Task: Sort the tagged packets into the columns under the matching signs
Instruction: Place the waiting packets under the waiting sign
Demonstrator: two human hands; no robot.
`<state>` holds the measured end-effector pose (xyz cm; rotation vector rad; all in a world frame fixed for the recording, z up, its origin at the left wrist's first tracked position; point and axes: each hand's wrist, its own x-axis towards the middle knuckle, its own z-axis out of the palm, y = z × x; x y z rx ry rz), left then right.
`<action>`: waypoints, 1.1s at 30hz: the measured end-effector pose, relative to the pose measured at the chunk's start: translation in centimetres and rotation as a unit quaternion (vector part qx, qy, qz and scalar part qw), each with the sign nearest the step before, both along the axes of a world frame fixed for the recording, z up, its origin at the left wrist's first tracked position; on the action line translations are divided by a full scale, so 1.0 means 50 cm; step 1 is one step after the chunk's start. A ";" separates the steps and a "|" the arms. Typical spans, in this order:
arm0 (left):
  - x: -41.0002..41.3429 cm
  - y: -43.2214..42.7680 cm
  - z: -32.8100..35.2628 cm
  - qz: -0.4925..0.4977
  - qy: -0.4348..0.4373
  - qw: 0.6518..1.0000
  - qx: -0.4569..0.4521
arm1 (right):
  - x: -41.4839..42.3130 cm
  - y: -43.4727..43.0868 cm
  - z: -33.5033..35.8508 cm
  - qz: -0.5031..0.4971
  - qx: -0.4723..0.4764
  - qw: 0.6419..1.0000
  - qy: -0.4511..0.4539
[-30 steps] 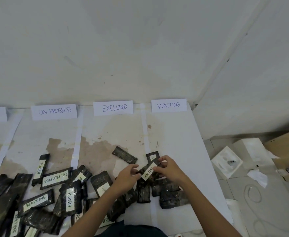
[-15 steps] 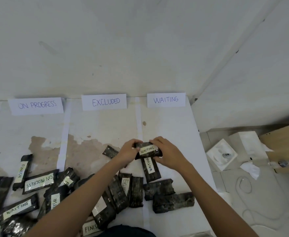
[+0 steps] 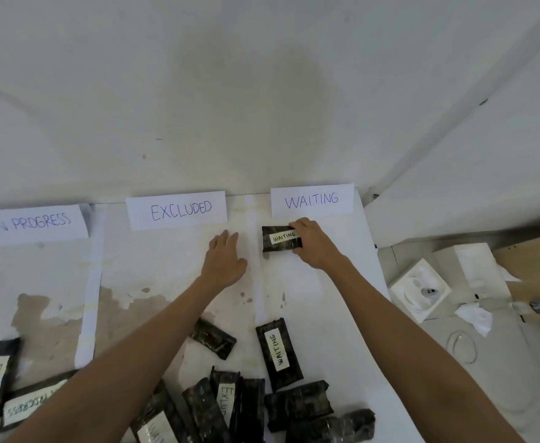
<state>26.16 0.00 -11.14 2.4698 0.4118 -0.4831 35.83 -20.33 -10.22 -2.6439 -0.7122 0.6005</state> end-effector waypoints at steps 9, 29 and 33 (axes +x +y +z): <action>-0.016 0.008 -0.033 -0.053 -0.030 0.997 0.047 | 0.018 0.006 -0.032 -0.035 0.009 0.999 0.014; -0.326 -0.076 0.001 -0.061 -0.028 0.998 -0.007 | -0.424 -0.002 -0.004 -0.112 -0.103 0.983 0.101; -0.345 -0.078 0.011 -0.040 -0.050 0.997 -0.035 | -0.426 0.002 -0.013 -0.179 -0.045 0.969 0.166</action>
